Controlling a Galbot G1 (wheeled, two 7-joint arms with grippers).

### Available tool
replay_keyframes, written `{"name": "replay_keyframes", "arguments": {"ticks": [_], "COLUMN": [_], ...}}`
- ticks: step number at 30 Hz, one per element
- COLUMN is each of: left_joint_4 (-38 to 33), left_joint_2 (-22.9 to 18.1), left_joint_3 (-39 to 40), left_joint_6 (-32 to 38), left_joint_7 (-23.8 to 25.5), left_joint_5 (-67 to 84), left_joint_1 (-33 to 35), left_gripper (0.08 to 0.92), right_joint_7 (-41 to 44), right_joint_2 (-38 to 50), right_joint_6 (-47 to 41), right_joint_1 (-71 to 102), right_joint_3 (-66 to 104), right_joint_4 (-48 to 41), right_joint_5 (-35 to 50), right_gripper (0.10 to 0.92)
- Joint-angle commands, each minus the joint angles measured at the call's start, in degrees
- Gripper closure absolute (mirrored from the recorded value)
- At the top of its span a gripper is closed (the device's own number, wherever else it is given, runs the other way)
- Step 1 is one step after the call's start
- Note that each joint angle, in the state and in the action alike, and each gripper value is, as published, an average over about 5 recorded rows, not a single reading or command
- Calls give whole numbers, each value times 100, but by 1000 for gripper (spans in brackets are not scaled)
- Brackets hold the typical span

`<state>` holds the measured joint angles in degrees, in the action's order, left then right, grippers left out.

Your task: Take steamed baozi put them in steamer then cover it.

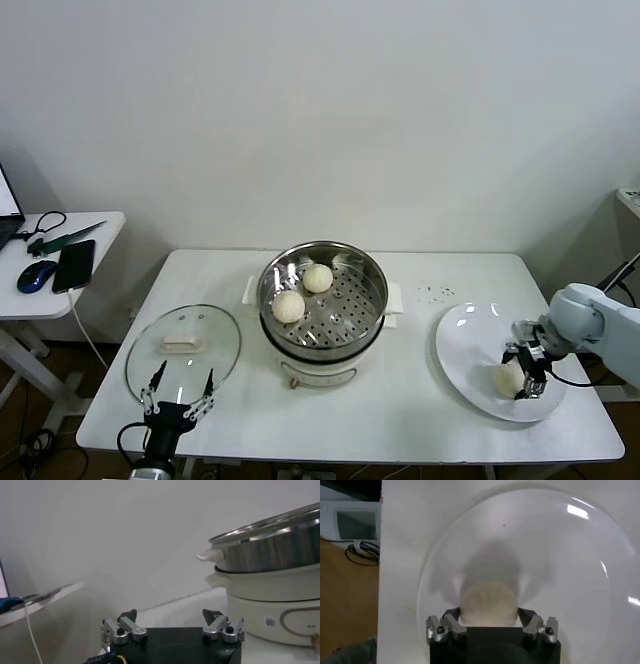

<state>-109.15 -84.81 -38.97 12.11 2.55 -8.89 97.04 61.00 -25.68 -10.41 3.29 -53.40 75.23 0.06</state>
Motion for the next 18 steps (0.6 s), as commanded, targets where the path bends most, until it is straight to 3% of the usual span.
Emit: {"name": "replay_keyframes", "arguments": {"ticks": [1, 5, 8, 13, 18], "left_joint_4": [11, 22, 26, 12, 13], "left_joint_2": [-5, 6, 16, 1, -21], "left_joint_3": [-2, -4, -2, 28, 53], "left_joint_6": [8, 11, 6, -13, -8], "left_joint_7": [-2, -2, -2, -1, 0], "left_joint_5": [-1, 6, 7, -8, -29], "left_joint_1": [9, 5, -1, 4, 64], "left_gripper": [177, 177, 177, 177, 177], "right_joint_7": [12, 48, 183, 335, 409], "right_joint_2": [-5, -66, -297, -1077, -1901], "right_joint_6": [55, 423, 1199, 2225, 2834], "right_joint_1": [-109, -872, -2102, -4004, -5223], "right_joint_3": [-72, -559, -1416, -2626, -3314], "right_joint_4": [0, 22, 77, 140, 259], "right_joint_5": [-1, 37, -179, -548, -266], "right_gripper": [316, 321, 321, 321, 321]}}
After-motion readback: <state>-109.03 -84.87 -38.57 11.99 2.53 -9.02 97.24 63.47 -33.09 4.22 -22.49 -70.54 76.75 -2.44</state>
